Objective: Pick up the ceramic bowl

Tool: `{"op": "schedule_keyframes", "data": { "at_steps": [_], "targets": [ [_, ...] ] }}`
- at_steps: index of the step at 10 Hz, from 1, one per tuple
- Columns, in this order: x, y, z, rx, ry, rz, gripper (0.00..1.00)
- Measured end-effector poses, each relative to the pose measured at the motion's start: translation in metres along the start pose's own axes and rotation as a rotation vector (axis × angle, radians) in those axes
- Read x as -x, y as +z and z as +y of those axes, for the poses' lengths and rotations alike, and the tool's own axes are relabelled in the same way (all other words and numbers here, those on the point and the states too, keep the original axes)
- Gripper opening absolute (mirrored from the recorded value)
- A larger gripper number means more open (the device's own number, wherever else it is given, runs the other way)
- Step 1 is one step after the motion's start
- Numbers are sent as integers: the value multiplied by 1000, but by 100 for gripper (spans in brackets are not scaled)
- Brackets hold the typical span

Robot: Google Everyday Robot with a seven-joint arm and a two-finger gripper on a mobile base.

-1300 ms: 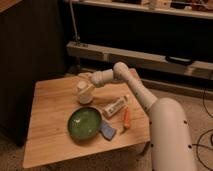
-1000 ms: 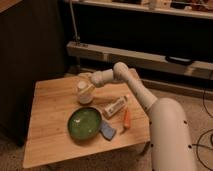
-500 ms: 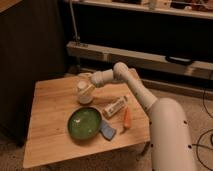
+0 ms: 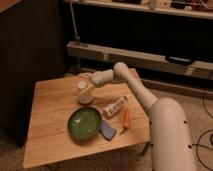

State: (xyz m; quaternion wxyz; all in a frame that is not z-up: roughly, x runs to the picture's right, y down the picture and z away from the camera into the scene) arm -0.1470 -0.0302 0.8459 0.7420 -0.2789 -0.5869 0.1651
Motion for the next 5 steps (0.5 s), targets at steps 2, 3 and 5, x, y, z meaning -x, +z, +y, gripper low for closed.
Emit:
{"op": "schedule_keyframes", "data": {
  "at_steps": [2, 3, 5],
  "targets": [
    [0, 0, 0, 0, 0, 0, 80],
    [1, 0, 0, 0, -2, 2, 80],
    [7, -4, 2, -7, 6, 31, 80]
  ]
}}
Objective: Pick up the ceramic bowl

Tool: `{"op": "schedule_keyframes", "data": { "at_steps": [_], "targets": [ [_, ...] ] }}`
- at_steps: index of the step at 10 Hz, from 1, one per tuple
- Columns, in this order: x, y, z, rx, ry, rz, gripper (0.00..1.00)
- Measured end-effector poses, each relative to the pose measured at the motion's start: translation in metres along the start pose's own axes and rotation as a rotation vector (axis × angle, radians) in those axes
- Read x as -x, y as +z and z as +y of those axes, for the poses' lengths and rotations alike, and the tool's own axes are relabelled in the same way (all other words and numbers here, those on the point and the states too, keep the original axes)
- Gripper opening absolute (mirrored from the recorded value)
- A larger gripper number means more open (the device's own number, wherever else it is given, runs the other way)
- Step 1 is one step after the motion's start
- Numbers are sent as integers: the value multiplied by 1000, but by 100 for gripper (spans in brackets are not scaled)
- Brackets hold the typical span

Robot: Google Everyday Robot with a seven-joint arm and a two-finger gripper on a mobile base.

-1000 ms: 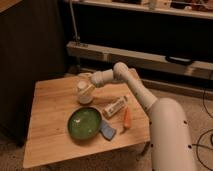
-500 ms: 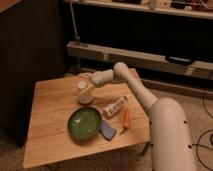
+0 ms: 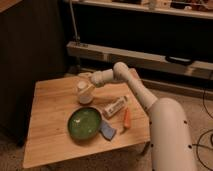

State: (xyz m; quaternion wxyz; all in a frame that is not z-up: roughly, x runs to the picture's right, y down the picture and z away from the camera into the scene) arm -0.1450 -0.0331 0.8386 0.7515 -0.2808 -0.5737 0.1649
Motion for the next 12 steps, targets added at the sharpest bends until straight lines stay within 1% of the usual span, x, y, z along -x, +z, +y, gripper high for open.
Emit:
{"op": "schedule_keyframes", "data": {
  "at_steps": [1, 2, 3, 4, 5, 6, 7, 8, 9, 10, 11, 12],
  "targets": [
    [7, -5, 2, -10, 4, 23, 80],
    [20, -13, 5, -20, 1, 43, 80],
    [38, -22, 9, -25, -6, 65, 80],
    [63, -34, 13, -30, -14, 93, 80],
    [82, -43, 20, -26, -12, 142, 80],
    [91, -47, 25, -24, -7, 192, 80],
    [100, -54, 31, -31, 12, 299, 80],
    [103, -61, 34, -42, 45, 412, 80],
    [105, -70, 39, -52, 103, 535, 80],
    [106, -84, 42, -75, 172, 653, 80],
    [109, -95, 44, -99, 214, 722, 80],
    [110, -105, 44, -124, 246, 773, 80]
  ]
}}
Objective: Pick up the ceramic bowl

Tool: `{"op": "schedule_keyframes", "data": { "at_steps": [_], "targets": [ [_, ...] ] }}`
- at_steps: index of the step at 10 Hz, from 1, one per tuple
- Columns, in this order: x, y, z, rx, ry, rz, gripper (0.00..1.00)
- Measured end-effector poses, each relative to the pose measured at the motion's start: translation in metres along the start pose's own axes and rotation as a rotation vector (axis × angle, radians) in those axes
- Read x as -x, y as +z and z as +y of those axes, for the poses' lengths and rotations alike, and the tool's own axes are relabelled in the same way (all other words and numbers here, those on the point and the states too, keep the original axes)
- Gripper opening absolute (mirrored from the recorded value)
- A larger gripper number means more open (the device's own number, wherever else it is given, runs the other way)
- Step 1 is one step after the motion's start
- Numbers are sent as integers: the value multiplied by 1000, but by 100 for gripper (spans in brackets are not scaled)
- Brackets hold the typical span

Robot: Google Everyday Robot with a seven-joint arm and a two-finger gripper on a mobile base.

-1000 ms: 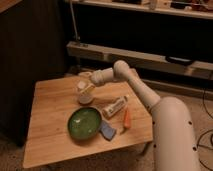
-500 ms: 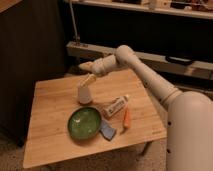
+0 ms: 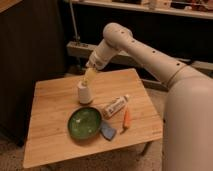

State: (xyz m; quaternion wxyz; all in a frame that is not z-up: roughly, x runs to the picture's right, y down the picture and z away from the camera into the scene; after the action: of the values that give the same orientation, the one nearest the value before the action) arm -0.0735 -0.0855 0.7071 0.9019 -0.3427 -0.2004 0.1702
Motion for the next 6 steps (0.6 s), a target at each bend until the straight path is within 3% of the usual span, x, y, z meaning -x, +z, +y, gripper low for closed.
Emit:
{"op": "schedule_keyframes", "data": {
  "at_steps": [1, 3, 4, 5, 6],
  "targets": [
    [-2, -6, 0, -12, 26, 36, 80],
    [-4, -4, -2, -24, 45, 47, 80],
    [-11, 1, -3, -61, 92, 81, 80],
    [-14, 6, 0, -142, 173, 128, 80],
    [-18, 10, 5, -252, 282, 152, 80]
  ]
}}
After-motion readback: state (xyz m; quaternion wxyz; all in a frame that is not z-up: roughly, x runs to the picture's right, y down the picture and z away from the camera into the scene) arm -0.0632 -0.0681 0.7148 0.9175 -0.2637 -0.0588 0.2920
